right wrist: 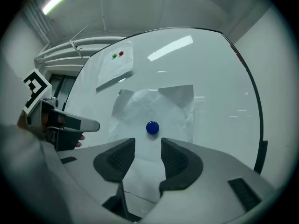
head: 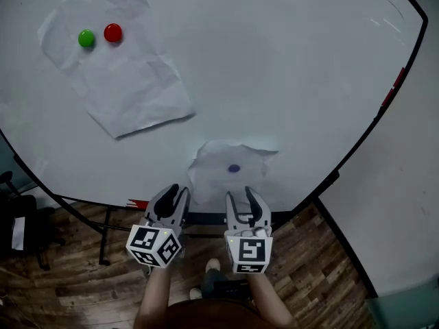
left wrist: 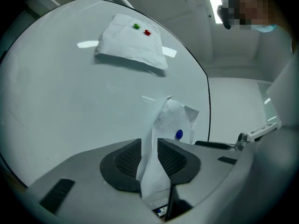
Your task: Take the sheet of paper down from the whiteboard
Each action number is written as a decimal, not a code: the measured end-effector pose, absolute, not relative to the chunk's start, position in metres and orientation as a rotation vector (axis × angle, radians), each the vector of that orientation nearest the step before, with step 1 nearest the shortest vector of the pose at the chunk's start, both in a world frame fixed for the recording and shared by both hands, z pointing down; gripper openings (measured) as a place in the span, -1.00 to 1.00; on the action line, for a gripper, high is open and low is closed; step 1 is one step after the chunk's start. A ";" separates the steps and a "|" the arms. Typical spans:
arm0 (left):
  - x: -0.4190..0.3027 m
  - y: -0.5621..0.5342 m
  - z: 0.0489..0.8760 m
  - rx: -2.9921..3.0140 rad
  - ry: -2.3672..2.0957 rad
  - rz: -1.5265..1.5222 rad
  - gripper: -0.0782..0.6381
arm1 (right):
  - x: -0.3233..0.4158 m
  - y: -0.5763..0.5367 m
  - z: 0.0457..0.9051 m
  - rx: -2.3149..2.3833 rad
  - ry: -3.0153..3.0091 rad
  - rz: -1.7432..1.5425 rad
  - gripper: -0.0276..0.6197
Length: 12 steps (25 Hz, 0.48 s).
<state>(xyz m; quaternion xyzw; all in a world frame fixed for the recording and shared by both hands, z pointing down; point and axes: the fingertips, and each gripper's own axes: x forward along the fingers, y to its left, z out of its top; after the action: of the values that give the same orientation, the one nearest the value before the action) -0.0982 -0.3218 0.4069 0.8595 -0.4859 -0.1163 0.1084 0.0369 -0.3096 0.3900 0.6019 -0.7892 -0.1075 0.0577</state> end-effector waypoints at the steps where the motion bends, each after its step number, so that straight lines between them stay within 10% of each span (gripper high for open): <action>1: -0.096 -0.324 0.407 2.535 -1.422 -0.336 -0.47 | 0.037 -0.312 0.389 1.828 -2.397 -0.323 -0.34; 12: -0.086 -0.346 0.400 2.561 -1.375 -0.363 -0.47 | 0.027 -0.338 0.381 1.820 -2.457 -0.360 -0.34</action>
<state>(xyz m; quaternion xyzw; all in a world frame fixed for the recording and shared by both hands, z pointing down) -0.0862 -0.3464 0.3996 0.8694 -0.4667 -0.1232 0.1057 0.0270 -0.3384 0.3811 0.5908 -0.7977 -0.1168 0.0317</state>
